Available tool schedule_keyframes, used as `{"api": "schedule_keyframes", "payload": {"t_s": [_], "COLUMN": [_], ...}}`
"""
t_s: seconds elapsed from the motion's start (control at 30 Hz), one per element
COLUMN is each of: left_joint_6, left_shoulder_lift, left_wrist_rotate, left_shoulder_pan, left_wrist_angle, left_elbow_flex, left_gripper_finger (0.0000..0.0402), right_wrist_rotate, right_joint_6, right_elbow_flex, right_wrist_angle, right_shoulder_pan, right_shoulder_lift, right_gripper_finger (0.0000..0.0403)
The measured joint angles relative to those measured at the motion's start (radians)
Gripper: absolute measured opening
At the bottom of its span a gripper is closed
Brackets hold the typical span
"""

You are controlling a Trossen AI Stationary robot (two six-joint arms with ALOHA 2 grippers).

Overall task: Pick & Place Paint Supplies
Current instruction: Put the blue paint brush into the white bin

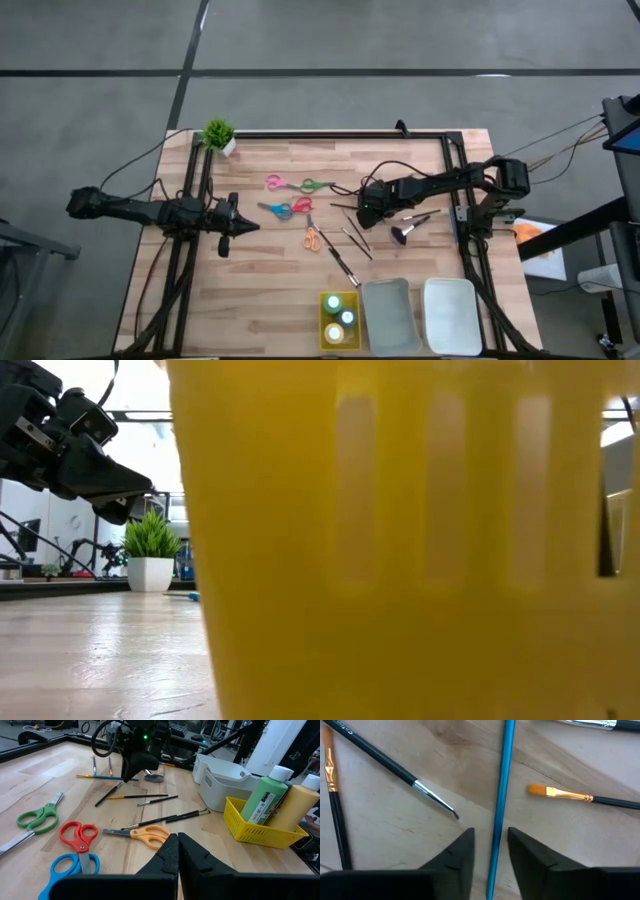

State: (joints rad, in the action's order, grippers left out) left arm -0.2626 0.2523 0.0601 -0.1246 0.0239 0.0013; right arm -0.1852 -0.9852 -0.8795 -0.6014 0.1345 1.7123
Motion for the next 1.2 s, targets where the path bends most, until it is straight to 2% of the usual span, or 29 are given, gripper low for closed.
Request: {"api": "schedule_keyframes", "payload": {"t_s": [0.23,0.73,1.0,1.2], "left_joint_6": [0.000,0.000,0.000,0.000], "left_shoulder_lift": [0.000,0.000,0.000,0.000], "left_wrist_rotate": [0.000,0.000,0.000,0.000], "left_shoulder_pan": [0.000,0.000,0.000,0.000], "left_wrist_angle": [0.000,0.000,0.000,0.000], "left_elbow_flex": [0.000,0.000,0.000,0.000], "left_gripper_finger": [0.0000,0.0000,0.0000,0.0000], "right_wrist_rotate": [-0.005,-0.015,-0.023,-0.023], "right_joint_6": [-0.002,0.014,0.024,-0.006], "right_elbow_flex": [0.010,0.008,0.009,0.008], "right_wrist_angle": [0.006,0.005,-0.027,-0.061], "right_shoulder_pan": [0.000,0.000,-0.007,-0.067], "right_shoulder_lift": [0.000,-0.026,-0.143,-0.260], "right_gripper_finger": [0.0016,0.0015,0.0014,0.0014]}}
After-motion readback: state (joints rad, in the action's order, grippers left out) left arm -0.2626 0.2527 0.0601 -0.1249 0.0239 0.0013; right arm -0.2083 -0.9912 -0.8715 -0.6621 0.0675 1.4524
